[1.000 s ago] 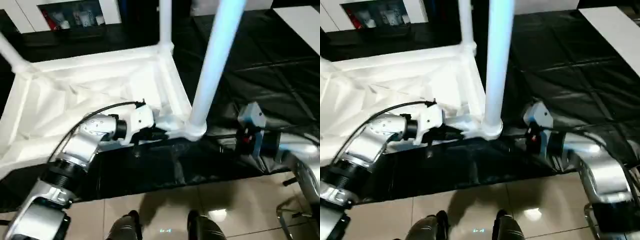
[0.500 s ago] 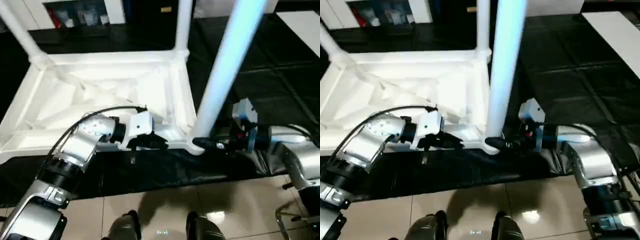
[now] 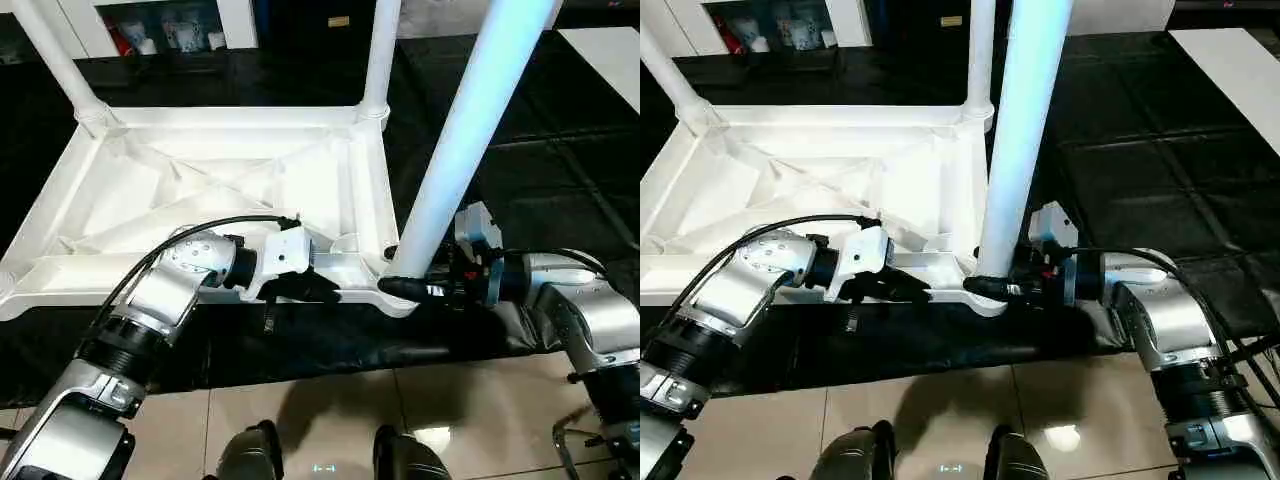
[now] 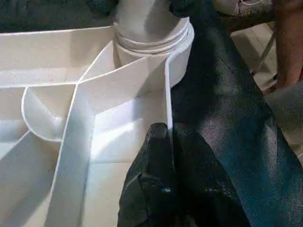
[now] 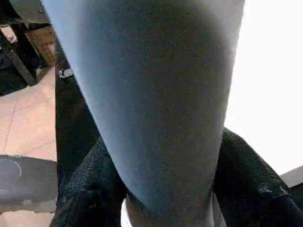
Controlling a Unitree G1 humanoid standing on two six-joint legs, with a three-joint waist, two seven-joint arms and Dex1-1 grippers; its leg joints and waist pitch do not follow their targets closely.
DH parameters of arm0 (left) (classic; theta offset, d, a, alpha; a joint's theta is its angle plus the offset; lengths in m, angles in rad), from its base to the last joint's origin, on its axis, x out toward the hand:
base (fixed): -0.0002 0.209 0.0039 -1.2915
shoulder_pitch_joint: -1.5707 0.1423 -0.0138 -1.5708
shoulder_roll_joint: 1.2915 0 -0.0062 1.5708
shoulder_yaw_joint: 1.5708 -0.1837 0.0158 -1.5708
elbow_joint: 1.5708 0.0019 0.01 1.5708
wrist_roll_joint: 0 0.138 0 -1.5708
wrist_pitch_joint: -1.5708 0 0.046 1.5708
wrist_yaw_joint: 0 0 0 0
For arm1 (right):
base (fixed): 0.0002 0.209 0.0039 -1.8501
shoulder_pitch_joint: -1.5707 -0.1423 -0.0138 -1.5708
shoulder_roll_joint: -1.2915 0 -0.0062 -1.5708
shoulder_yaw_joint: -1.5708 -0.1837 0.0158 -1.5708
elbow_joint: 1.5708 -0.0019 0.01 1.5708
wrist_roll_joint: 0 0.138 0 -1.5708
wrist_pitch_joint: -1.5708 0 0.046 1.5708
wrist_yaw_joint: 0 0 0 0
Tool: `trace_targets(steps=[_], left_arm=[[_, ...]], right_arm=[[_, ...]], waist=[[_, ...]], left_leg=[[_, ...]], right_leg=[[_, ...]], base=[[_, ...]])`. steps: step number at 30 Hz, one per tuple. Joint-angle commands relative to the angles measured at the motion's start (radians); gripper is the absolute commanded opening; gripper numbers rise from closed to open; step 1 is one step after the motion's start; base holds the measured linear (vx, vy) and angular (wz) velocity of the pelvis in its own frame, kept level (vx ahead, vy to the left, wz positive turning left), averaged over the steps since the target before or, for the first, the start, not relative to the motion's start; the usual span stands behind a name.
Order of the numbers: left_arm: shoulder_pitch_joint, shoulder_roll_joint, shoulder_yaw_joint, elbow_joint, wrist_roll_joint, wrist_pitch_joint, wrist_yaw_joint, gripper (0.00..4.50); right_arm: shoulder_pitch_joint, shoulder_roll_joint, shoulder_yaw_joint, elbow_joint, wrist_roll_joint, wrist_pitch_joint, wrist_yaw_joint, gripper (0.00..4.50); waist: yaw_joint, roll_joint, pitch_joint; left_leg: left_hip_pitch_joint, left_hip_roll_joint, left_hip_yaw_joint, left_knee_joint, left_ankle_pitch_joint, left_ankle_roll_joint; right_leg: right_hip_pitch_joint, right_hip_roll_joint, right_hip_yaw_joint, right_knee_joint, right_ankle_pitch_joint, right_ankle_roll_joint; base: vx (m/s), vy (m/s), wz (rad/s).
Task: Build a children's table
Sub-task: Rotate leg to tighten
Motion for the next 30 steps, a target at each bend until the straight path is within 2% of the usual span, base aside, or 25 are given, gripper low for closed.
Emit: trace_targets(steps=[1, 4, 5, 6, 7, 8, 9, 10, 11, 12, 13, 15, 16, 18, 20, 22, 24, 26, 27, 30], left_arm=[[0.009, -0.013, -0.042, 0.009, 0.027, 0.046, 0.01, 0.0], [0.001, -0.054, -0.025, 0.017, 0.036, 0.113, 0.097, 0.0], [0.001, -0.069, -0.019, 0.017, 0.039, 0.134, 0.128, 0.0], [0.0, -0.072, -0.017, 0.017, 0.039, 0.138, 0.134, 0.0], [-0.006, -0.098, -0.007, 0.019, 0.045, 0.175, 0.186, 0.0], [-0.011, -0.116, 0.001, 0.021, 0.047, 0.203, 0.221, 0.0], [-0.018, -0.138, 0.01, 0.026, 0.048, 0.228, 0.258, 0.0], [-0.019, -0.139, 0.01, 0.027, 0.049, 0.23, 0.26, 0.0], [-0.033, -0.172, 0.022, 0.041, 0.055, 0.256, 0.312, 0.0], [-0.037, -0.184, 0.026, 0.046, 0.059, 0.264, 0.329, 0.0], [-0.047, -0.203, 0.031, 0.058, 0.069, 0.272, 0.365, 0.0], [-0.06, -0.218, 0.039, 0.073, 0.077, 0.274, 0.402, 0.0], [-0.076, -0.239, 0.05, 0.091, 0.089, 0.281, 0.452, 0.0], [-0.106, -0.272, 0.064, 0.122, 0.112, 0.29, 0.532, 0.0], [-0.121, -0.29, 0.07, 0.136, 0.124, 0.296, 0.568, 0.0], [-0.125, -0.294, 0.075, 0.14, 0.123, 0.288, 0.581, 0.0], [-0.126, -0.29, 0.075, 0.146, 0.128, 0.272, 0.585, 0.0], [-0.12, -0.276, 0.074, 0.148, 0.129, 0.266, 0.576, 0.0], [-0.114, -0.264, 0.073, 0.152, 0.131, 0.25, 0.563, 0.0], [-0.107, -0.25, 0.07, 0.157, 0.135, 0.227, 0.546, 0.0]], right_arm=[[0.031, 0.009, 0.015, -0.035, 0.028, 0.061, 0.007, 2.15], [0.046, 0.062, 0.022, -0.047, -0.025, 0.109, -0.142, 2.11], [0.046, 0.086, 0.02, -0.044, -0.045, 0.115, -0.2, 2.11], [0.044, 0.091, 0.019, -0.042, -0.049, 0.12, -0.213, 2.1], [0.028, 0.139, 0.01, -0.03, -0.081, 0.163, -0.329, 2.08], [0.018, 0.17, 0.003, -0.024, -0.101, 0.194, -0.403, 2.06], [0.004, 0.207, -0.008, -0.013, -0.113, 0.227, -0.477, 2.05], [0.003, 0.21, -0.009, -0.012, -0.113, 0.229, -0.482, 2.04], [-0.025, 0.271, -0.034, 0.01, -0.125, 0.288, -0.602, 2.03], [-0.036, 0.294, -0.044, 0.017, -0.132, 0.314, -0.651, 2.03], [-0.053, 0.333, -0.051, 0.024, -0.153, 0.341, -0.722, 2.02], [-0.063, 0.362, -0.058, 0.029, -0.149, 0.355, -0.752, 2.02], [-0.071, 0.4, -0.065, 0.033, -0.153, 0.362, -0.794, 2.02], [-0.082, 0.45, -0.055, 0.049, -0.188, 0.325, -0.856, 2.02], [-0.086, 0.481, -0.043, 0.07, -0.212, 0.272, -0.885, 2.55], [-0.086, 0.491, -0.046, 0.071, -0.216, 0.247, -0.901, 2.69], [-0.087, 0.493, -0.058, 0.063, -0.212, 0.225, -0.908, 2.91], [-0.083, 0.471, -0.06, 0.045, -0.214, 0.203, -0.887, 3.06], [-0.073, 0.446, -0.062, 0.029, -0.216, 0.192, -0.856, 3.29], [-0.063, 0.415, -0.069, 0.019, -0.222, 0.175, -0.828, 3.44]], waist=[[-0.006, -0.018, -0.091], [-0.009, -0.02, -0.087], [-0.012, -0.02, -0.085], [-0.015, -0.022, -0.081], [-0.018, -0.023, -0.074], [-0.019, -0.021, -0.072], [-0.03, -0.023, -0.063], [-0.035, -0.022, -0.059], [-0.045, -0.026, -0.062], [-0.055, -0.024, -0.062], [-0.063, -0.021, -0.063], [-0.07, -0.021, -0.065], [-0.072, -0.02, -0.065], [-0.073, -0.021, -0.062], [-0.073, -0.02, -0.061], [-0.072, -0.019, -0.064], [-0.071, -0.019, -0.064], [-0.07, -0.02, -0.068], [-0.068, -0.019, -0.068], [-0.061, -0.02, -0.072]], left_leg=[[0.026, 0.028, -0.004, -0.051, -0.13, 0.122], [0.025, 0.028, -0.004, -0.055, -0.139, 0.112], [0.024, 0.025, -0.006, -0.057, -0.164, 0.096], [0.025, 0.022, -0.008, -0.061, -0.198, 0.074], [0.027, 0.023, -0.01, -0.067, -0.229, 0.053], [0.028, 0.023, -0.011, -0.07, -0.251, 0.042], [0.029, 0.02, -0.017, -0.079, -0.308, 0.01], [0.034, 0.019, -0.02, -0.082, -0.349, -0.006], [0.043, 0.017, -0.028, -0.082, -0.393, -0.025], [0.036, 0.015, -0.034, -0.087, -0.391, -0.034], [0.035, 0.015, -0.038, -0.09, -0.411, -0.04], [0.036, 0.015, -0.04, -0.092, -0.427, -0.036], [0.04, 0.014, -0.037, -0.092, -0.433, -0.031], [0.05, 0.014, -0.036, -0.091, -0.459, -0.034], [0.052, 0.012, -0.039, -0.094, -0.479, -0.029], [0.046, 0.014, -0.04, -0.1, -0.464, -0.019], [0.048, 0.014, -0.039, -0.102, -0.462, -0.015], [0.048, 0.017, -0.036, -0.103, -0.449, -0.009], [0.046, 0.018, -0.034, -0.103, -0.443, -0.006], [0.045, 0.02, -0.029, -0.102, -0.418, 0.002]], right_leg=[[0.067, -0.034, 0.031, -0.046, -0.17, -0.275], [0.065, -0.034, 0.031, -0.049, -0.199, -0.264], [0.064, -0.035, 0.031, -0.056, -0.25, -0.251], [0.063, -0.039, 0.029, -0.067, -0.33, -0.223], [0.058, -0.037, 0.031, -0.073, -0.405, -0.194], [0.055, -0.038, 0.029, -0.077, -0.442, -0.183], [0.054, -0.036, 0.025, -0.084, -0.531, -0.155], [0.051, -0.038, 0.022, -0.093, -0.594, -0.135], [0.054, -0.043, 0.017, -0.102, -0.659, -0.1], [0.056, -0.042, 0.017, -0.101, -0.647, -0.094], [0.057, -0.04, 0.013, -0.103, -0.643, -0.082], [0.059, -0.041, 0.011, -0.107, -0.623, -0.08], [0.052, -0.04, 0.012, -0.112, -0.613, -0.081], [0.043, -0.038, 0.011, -0.119, -0.622, -0.078], [0.047, -0.04, 0.006, -0.127, -0.636, -0.064], [0.053, -0.041, 0.005, -0.128, -0.596, -0.069], [0.051, -0.04, 0.007, -0.128, -0.579, -0.074], [0.051, -0.039, 0.012, -0.124, -0.523, -0.092], [0.051, -0.038, 0.015, -0.12, -0.49, -0.105], [0.054, -0.038, 0.021, -0.112, -0.424, -0.126]], base=[[0.0, 0.0, 0.0], [0.0, 0.0, 0.0], [0.0, 0.0, 0.0], [0.0, 0.0, 0.0], [0.0, 0.0, 0.0], [0.0, 0.0, 0.0], [-0.052, 0.011, -0.07], [-0.052, 0.011, -0.07], [-0.051, 0.028, -0.09], [0.0, 0.0, 0.0], [0.0, 0.0, 0.0], [0.0, 0.0, 0.0], [0.0, 0.0, 0.0], [0.0, 0.0, 0.0], [0.0, 0.0, 0.0], [0.0, 0.0, 0.0], [0.0, 0.0, 0.0], [0.0, 0.0, 0.0], [0.0, 0.0, 0.0], [0.0, 0.0, 0.0]])
